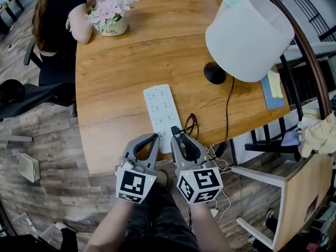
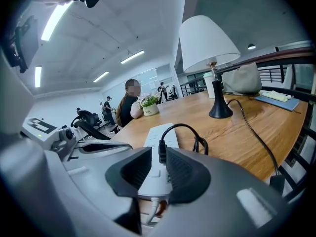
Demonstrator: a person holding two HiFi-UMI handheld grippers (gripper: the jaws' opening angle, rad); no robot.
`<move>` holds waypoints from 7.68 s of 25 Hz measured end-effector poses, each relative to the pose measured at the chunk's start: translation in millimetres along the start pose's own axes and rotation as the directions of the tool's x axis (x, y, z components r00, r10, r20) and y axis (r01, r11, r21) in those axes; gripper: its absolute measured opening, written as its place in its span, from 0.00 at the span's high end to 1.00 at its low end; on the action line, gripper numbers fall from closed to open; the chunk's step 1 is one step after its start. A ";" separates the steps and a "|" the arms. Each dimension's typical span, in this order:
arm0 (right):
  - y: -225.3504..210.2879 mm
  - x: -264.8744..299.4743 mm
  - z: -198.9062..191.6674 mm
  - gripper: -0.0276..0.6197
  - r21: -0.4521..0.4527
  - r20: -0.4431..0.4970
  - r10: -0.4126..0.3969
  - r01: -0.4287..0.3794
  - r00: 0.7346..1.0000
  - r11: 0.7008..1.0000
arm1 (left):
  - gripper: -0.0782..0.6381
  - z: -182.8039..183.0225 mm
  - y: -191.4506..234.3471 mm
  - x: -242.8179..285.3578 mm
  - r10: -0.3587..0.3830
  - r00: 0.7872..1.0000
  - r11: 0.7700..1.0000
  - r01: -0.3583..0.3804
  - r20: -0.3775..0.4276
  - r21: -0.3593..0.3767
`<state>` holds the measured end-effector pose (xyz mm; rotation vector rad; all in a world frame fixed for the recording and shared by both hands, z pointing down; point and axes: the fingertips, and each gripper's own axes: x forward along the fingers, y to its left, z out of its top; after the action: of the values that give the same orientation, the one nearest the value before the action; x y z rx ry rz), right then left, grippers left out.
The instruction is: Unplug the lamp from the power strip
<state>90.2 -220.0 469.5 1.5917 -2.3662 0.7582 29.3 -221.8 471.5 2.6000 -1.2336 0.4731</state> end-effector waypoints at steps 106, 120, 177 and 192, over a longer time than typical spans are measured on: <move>-39.1 10.3 18.1 0.68 -0.201 -0.282 -0.171 0.116 0.944 0.973 | 0.90 7.9 1.4 15.8 -0.092 0.996 0.994 0.091 -0.006 -0.057; -38.6 6.2 21.5 0.64 -0.438 -0.495 -0.248 0.008 0.833 0.899 | 0.90 11.5 12.3 12.8 -0.079 0.997 0.994 0.079 0.012 -0.072; 39.8 -56.2 93.3 0.95 -0.277 0.157 0.112 -0.065 0.981 0.959 | 0.90 73.1 28.5 -53.6 0.027 0.981 0.993 -0.004 0.195 -0.119; 49.2 -76.7 116.7 0.95 -0.285 0.213 0.141 -0.077 0.967 0.956 | 0.90 104.8 31.5 -78.2 0.042 0.966 0.992 -0.010 0.256 -0.127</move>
<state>91.0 -203.1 322.4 1.5115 -2.6025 0.2525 -21.8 -221.1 347.1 2.6016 -1.3293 0.0564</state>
